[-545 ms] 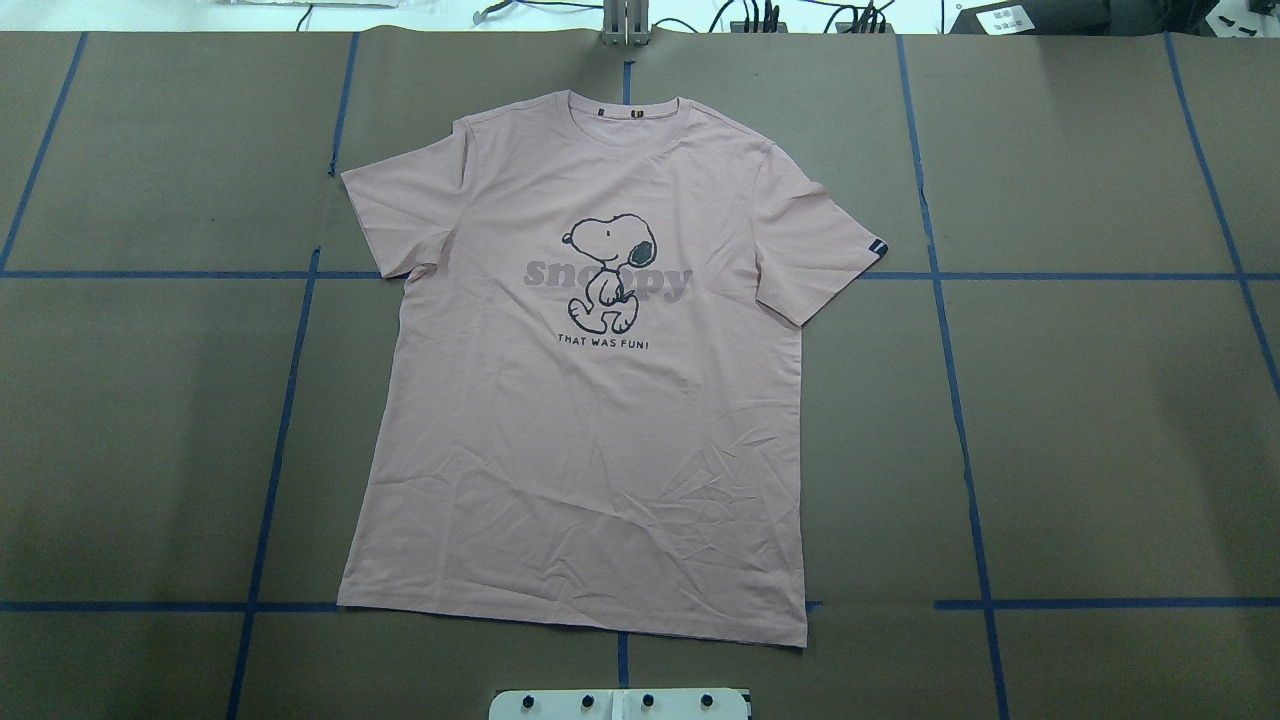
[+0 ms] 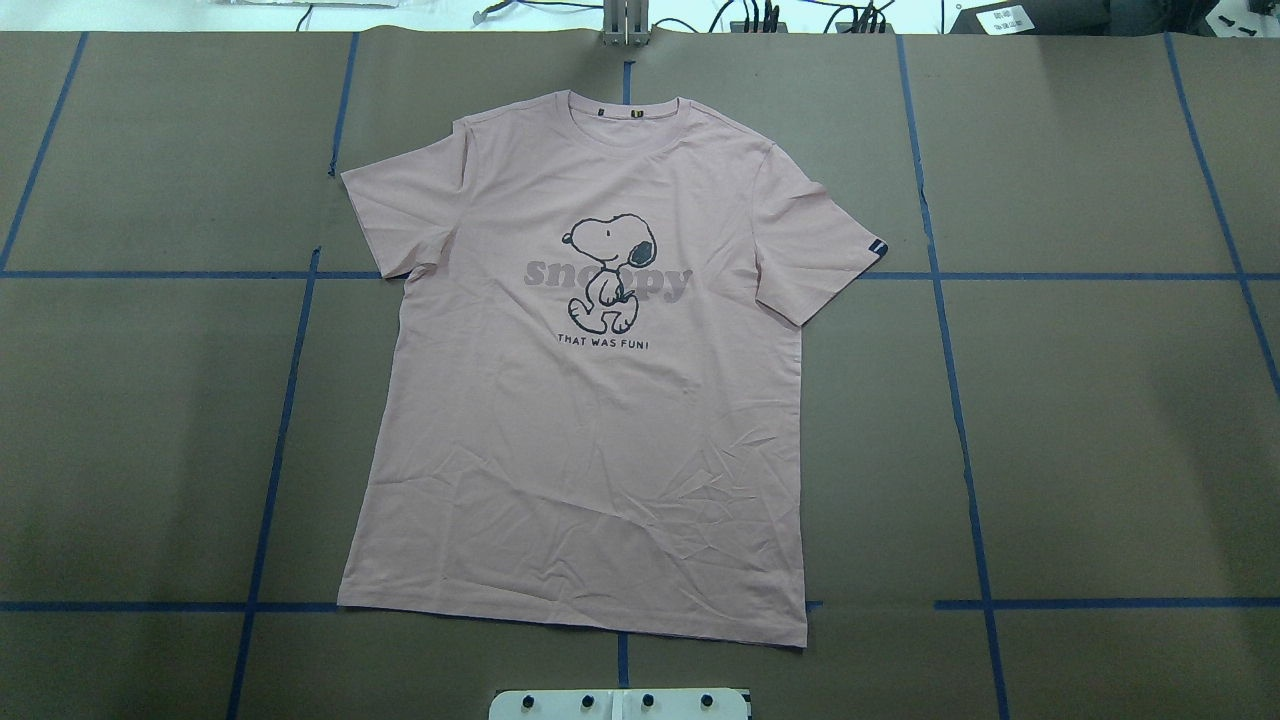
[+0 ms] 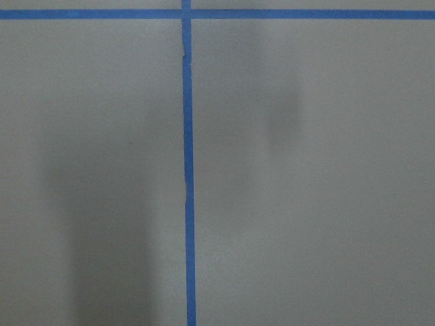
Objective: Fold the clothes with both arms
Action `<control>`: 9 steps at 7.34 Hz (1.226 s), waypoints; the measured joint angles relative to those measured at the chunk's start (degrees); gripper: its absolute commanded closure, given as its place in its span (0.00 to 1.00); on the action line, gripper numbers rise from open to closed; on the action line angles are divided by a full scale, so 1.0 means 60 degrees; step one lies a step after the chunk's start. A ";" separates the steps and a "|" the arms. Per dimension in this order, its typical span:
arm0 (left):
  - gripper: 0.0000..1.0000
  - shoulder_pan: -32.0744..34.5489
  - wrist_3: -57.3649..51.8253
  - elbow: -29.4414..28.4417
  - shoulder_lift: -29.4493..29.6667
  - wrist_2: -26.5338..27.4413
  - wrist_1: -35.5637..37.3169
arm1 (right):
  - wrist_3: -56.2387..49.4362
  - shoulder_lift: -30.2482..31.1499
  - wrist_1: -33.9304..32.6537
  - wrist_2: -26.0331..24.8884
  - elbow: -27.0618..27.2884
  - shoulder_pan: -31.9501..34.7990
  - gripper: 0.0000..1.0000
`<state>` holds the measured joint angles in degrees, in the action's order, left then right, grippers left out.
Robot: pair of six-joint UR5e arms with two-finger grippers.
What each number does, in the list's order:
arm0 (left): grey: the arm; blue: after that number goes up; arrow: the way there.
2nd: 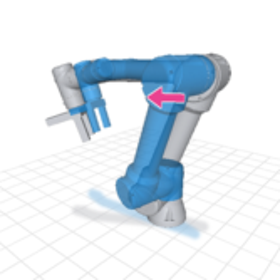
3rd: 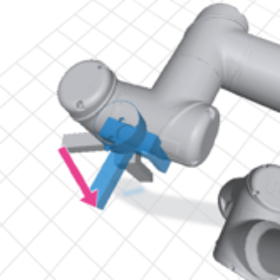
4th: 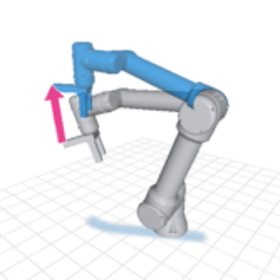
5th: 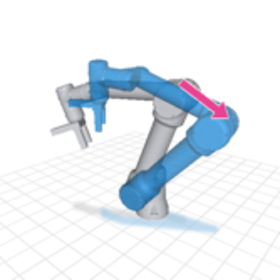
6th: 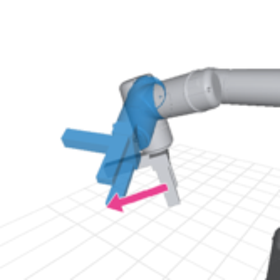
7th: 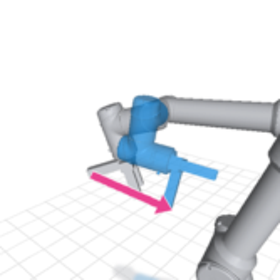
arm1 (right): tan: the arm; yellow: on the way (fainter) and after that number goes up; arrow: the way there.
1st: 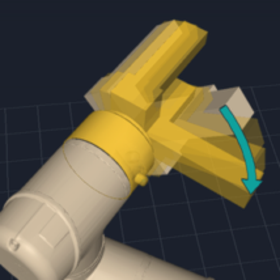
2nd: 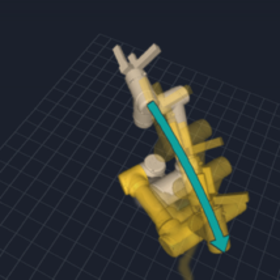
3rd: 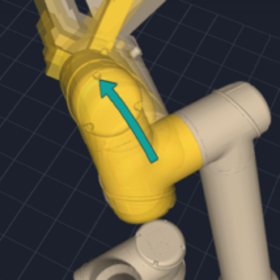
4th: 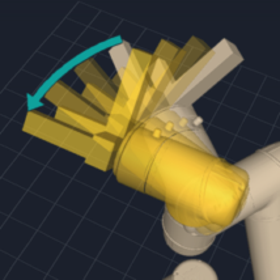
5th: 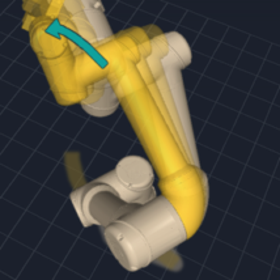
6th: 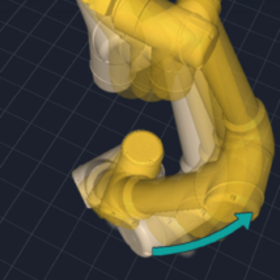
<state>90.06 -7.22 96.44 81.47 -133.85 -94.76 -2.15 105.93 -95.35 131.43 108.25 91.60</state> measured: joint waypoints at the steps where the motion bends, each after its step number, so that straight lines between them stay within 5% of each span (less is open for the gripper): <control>1: 0.00 -0.0010 -0.0009 0.0025 0.0004 -0.0106 -0.0076 | 0.0005 -0.0071 0.0109 0.0016 0.0104 -0.0048 0.00; 5: 0.00 -0.0033 0.0155 -0.0241 0.0238 -0.0175 -0.1950 | 0.0129 -0.1621 0.1194 0.0124 -0.0017 -0.0822 0.00; 9: 0.00 -0.0055 0.2700 -0.0688 0.2794 -0.0148 -0.3469 | 0.0183 -0.3325 0.2040 0.0264 -0.1207 -0.0897 0.00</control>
<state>89.73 8.98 92.31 98.24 -134.74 -115.57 -1.05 85.98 -83.11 133.01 101.01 86.22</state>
